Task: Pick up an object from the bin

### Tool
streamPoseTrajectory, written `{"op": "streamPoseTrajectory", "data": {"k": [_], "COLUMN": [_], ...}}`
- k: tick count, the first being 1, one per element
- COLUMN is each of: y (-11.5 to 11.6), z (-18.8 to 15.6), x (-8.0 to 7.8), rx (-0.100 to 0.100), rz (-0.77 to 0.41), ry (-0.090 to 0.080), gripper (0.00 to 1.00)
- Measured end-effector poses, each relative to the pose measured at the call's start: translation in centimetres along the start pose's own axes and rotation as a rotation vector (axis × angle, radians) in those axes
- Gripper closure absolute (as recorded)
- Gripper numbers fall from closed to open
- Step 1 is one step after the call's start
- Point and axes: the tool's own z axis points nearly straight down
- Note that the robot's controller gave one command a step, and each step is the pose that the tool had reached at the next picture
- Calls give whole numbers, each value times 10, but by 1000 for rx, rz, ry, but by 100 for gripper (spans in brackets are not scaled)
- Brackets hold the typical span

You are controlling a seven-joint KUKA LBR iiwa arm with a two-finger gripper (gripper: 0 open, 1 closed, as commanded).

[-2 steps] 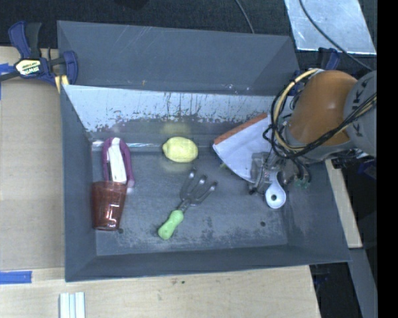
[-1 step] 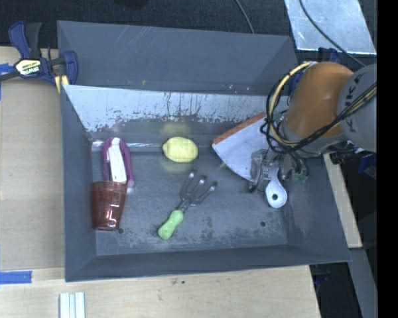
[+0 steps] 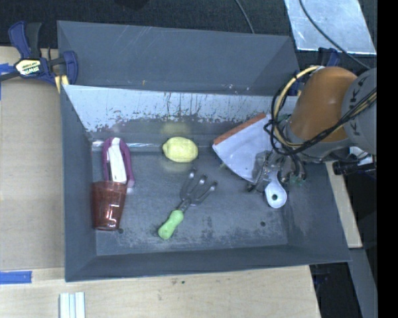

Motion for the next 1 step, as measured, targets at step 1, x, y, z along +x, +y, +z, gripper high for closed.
{"op": "streamPoseTrajectory", "data": {"k": [1], "y": [17], "z": [-2], "x": [-4], "rx": [30], "rz": [85], "ry": [29], "gripper": [100]}}
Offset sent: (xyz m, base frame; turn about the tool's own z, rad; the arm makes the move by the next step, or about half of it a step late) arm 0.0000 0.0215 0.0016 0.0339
